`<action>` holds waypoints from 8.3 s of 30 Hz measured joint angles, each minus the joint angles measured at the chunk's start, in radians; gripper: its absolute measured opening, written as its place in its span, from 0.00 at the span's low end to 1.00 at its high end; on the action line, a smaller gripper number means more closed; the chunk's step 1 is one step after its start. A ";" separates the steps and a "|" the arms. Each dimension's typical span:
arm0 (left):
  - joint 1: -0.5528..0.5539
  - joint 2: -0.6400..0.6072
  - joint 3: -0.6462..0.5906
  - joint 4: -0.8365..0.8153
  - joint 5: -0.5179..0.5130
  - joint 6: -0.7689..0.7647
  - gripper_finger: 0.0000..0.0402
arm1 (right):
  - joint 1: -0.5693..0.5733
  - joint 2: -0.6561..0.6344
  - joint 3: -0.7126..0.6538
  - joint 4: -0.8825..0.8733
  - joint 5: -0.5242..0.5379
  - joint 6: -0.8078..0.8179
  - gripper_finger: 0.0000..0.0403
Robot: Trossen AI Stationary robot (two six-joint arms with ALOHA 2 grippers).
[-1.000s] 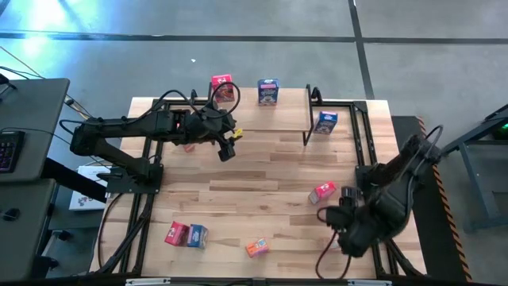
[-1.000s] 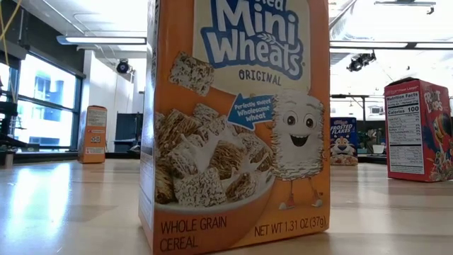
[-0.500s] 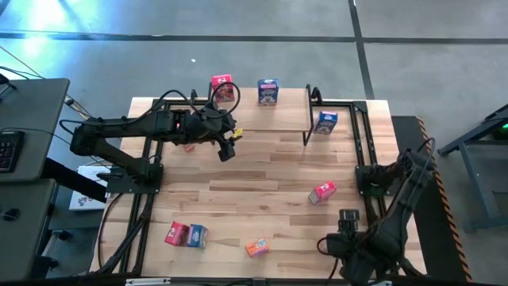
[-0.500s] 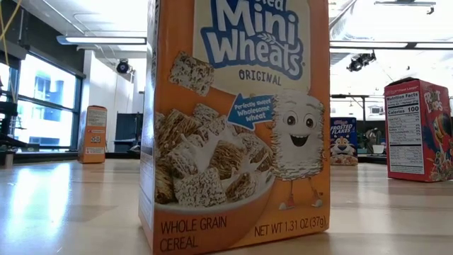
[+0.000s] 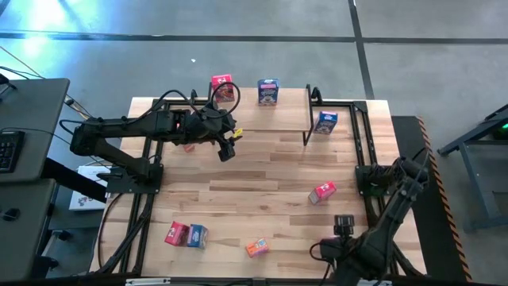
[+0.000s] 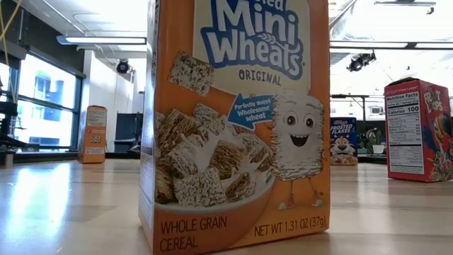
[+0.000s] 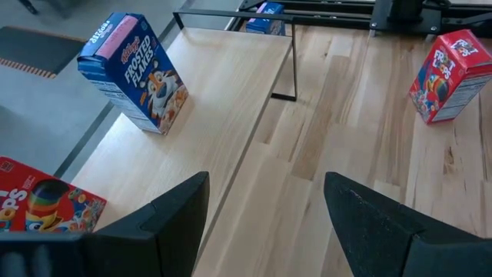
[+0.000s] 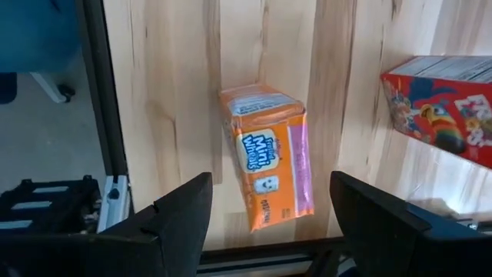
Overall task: Stack cereal on shelf
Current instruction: Put the right orange cereal box on the shelf
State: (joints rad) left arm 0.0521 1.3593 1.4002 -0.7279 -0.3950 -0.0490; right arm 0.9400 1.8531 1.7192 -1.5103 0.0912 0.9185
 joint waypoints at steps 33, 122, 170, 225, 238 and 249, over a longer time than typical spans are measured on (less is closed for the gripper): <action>0.000 0.000 0.000 -0.001 0.000 0.000 0.62 | -0.122 -0.350 0.000 -0.061 0.290 -0.178 0.64; 0.000 0.000 0.000 -0.001 0.000 -0.002 0.62 | -0.114 -0.651 -0.676 0.669 0.000 -0.076 0.64; 0.000 0.000 0.000 -0.001 0.000 0.000 0.62 | -0.009 -0.406 -0.675 0.624 -0.082 0.104 0.55; 0.000 0.000 0.000 -0.001 0.000 0.000 0.62 | -0.351 -0.422 -0.371 0.429 0.003 -0.323 0.40; 0.000 0.000 0.000 -0.001 0.000 0.000 0.62 | -0.691 -0.422 -0.164 0.264 0.012 -0.785 0.40; 0.000 0.000 0.000 -0.001 0.000 0.000 0.62 | -1.040 -0.422 -0.024 0.211 0.011 -1.113 0.40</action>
State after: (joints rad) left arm 0.0521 1.3594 1.4002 -0.7284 -0.3954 -0.0486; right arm -0.0997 1.4307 1.6948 -1.2994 0.1027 -0.1948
